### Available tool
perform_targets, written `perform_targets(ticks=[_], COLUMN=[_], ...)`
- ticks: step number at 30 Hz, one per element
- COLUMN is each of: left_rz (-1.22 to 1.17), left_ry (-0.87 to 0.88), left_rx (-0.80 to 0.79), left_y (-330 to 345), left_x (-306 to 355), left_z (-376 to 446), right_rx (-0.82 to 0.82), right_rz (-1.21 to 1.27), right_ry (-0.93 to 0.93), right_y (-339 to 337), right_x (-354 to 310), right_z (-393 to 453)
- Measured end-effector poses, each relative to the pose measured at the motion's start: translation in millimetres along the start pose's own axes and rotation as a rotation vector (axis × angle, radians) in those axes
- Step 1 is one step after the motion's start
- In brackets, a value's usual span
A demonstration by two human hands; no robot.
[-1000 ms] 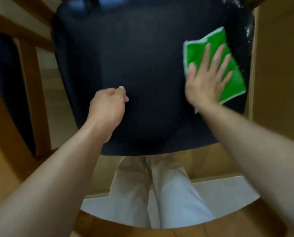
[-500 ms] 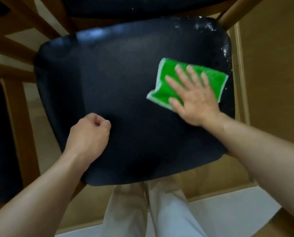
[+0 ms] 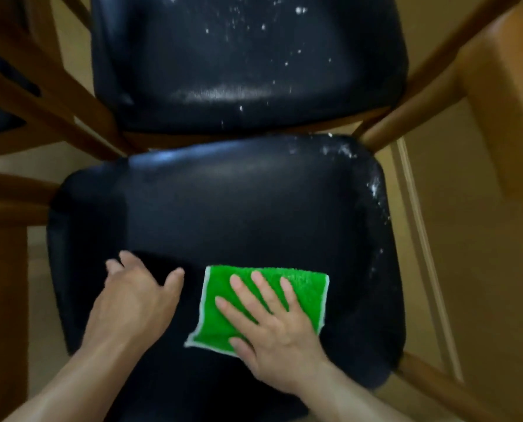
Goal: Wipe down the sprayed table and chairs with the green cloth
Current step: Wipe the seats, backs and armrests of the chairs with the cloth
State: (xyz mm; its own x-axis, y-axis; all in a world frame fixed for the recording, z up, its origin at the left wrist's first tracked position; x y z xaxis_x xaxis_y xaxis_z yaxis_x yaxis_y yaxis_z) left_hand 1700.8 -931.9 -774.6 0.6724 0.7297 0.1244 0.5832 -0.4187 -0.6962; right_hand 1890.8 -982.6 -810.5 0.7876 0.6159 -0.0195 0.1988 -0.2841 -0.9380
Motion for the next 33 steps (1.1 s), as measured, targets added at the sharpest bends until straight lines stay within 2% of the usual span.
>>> perform_targets(ticks=[2,3,5,8,10,12,14,15,19,22,24,26,28,30,31,33], left_rz=[0.131,0.201,0.32,0.359,0.34,0.321,0.306,0.308,0.339,0.346,0.337,0.337,0.355,0.373,0.372,0.362], left_ry=[-0.013,-0.028,-0.087,-0.079,-0.092,-0.135,-0.162,-0.171,-0.132,-0.103,-0.104,-0.1,-0.106,-0.111,-0.114,-0.112], left_rx=[-0.031,-0.053,-0.125,-0.164,-0.164,-0.178,-0.176,-0.169,-0.147,-0.133,-0.129,-0.125,-0.118,-0.113,-0.112,-0.113], left_y=[4,7,11,14,14,15,16,16,16,15,15,16,17,18,19,19], left_x=[8,11,13,18,21,20,20,19,20,24,25,26,23,21,20,20], left_z=[8,11,15,24,28,31,33,33,29,26,26,26,27,28,28,29], right_rx=[0.034,0.045,0.053,0.016,0.018,0.025,0.049,0.06,0.103,0.059,0.071,0.11,0.107,0.079,0.082,0.116], right_rz=[-0.015,-0.014,0.049,0.202,0.259,0.316,0.301,0.27,0.156,0.058,0.026,0.087,0.134,0.153,0.158,0.166], right_ry=[-0.023,0.05,0.336,0.862,1.043,1.111,1.103,1.04,0.579,0.389,0.467,0.682,0.848,0.948,0.909,0.681], right_y=[-4,-7,-11,-12,-16,-24,-34,-41,-65,-66,-63,-60,-56,-56,-61,-70], right_x=[37,62,119,177,189,195,198,195,139,150,196,240,246,220,197,134], right_z=[8,15,24,30,40,59,84,102,163,164,147,123,115,123,133,158])
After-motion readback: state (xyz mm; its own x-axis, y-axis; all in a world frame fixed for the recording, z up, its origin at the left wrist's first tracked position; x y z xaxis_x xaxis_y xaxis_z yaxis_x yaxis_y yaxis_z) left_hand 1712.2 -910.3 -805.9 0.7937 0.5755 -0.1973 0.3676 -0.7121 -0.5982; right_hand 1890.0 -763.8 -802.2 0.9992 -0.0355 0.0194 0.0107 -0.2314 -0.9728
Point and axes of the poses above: each hand's wrist, its own z-axis towards the middle knuckle, its own y-axis out of the palm, x = y × z, the point moved 9 cm from there along z, towards the middle knuckle, and after that the axes turned 12 degrees about -z, right-handed, at the moved point
